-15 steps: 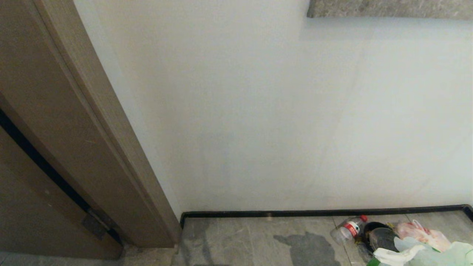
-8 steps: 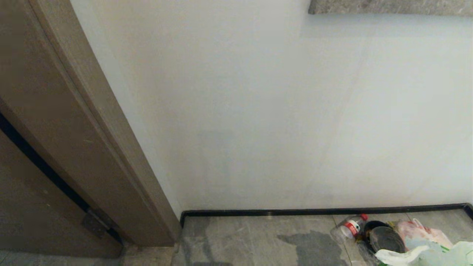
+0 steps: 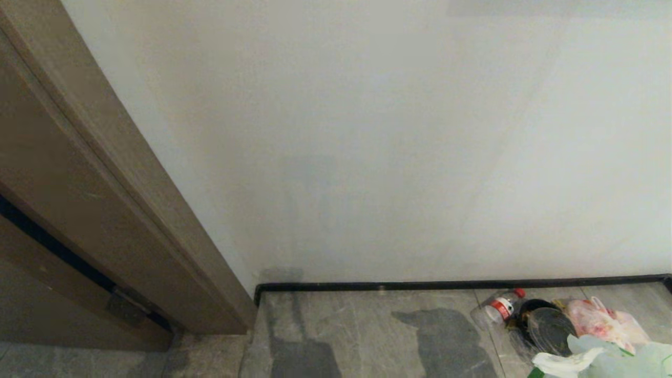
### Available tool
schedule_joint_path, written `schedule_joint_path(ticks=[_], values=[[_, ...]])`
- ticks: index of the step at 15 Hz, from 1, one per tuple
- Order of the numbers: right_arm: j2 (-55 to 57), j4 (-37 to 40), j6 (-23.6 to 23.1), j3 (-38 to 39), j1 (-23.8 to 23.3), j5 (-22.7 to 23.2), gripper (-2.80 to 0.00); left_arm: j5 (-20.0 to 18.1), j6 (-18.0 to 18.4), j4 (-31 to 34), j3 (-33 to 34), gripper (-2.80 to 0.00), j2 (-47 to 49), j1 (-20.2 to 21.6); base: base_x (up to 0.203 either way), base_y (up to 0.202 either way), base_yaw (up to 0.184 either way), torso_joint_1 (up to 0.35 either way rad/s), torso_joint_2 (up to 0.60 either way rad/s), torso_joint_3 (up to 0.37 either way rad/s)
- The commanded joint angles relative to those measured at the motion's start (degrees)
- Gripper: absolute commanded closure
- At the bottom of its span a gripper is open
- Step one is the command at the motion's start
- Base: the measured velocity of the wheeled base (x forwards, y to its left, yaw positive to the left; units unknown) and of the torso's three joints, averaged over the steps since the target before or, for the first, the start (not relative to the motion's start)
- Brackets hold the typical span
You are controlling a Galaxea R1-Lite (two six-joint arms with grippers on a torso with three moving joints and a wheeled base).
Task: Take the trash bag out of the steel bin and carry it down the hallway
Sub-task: Put the trash bag at the door
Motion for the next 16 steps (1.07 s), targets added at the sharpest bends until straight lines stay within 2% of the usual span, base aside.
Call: schedule_joint_path(ticks=[1,16], values=[[-2.2,0.0,-0.1,0.0,0.0,0.0,0.00,0.0,0.0,0.0,0.0,0.00,0.1,0.0,0.000,0.000,0.000,0.002,0.00,-0.202],[-2.2,-0.1,-0.3,0.0,0.0,0.2,0.00,0.0,0.0,0.0,0.0,0.00,0.1,0.0,0.000,0.000,0.000,0.002,0.00,-0.197]])
